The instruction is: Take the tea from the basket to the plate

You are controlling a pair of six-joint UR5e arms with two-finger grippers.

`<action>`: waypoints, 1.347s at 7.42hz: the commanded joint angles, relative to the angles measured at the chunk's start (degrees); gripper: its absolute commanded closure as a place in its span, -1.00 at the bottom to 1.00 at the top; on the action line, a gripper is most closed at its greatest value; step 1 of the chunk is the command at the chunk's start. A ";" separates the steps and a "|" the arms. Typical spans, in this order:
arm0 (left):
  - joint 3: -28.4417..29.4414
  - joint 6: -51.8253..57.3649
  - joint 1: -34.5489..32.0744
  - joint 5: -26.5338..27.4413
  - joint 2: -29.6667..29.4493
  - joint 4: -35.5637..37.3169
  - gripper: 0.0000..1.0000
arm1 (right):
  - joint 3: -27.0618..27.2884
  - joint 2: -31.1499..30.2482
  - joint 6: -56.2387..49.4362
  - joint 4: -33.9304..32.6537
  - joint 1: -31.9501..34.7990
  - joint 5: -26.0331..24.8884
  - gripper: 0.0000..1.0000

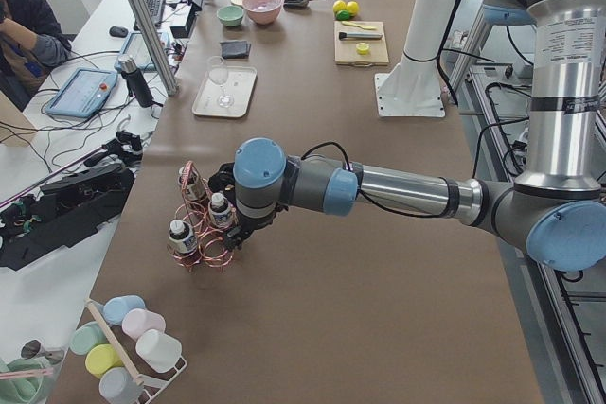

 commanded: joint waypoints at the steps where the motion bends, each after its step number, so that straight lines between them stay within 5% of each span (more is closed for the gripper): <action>1: 3.17 21.36 -1.38 0.00 -9.02 7.82 -0.90 | -0.07 -0.04 0.00 -0.05 -0.02 -0.11 -1.00; 3: 5.53 30.68 -1.29 0.26 -17.62 16.61 -0.86 | -0.16 -0.04 -0.09 0.04 -0.02 -0.11 -1.00; 5: 15.70 37.13 -0.68 0.00 -27.64 16.99 -0.88 | -0.16 -0.04 -0.09 -0.05 -0.02 -0.02 -1.00; 10: 18.38 36.89 4.95 0.35 -31.30 17.08 -0.88 | -0.16 -0.04 0.00 0.04 -0.02 -0.11 -1.00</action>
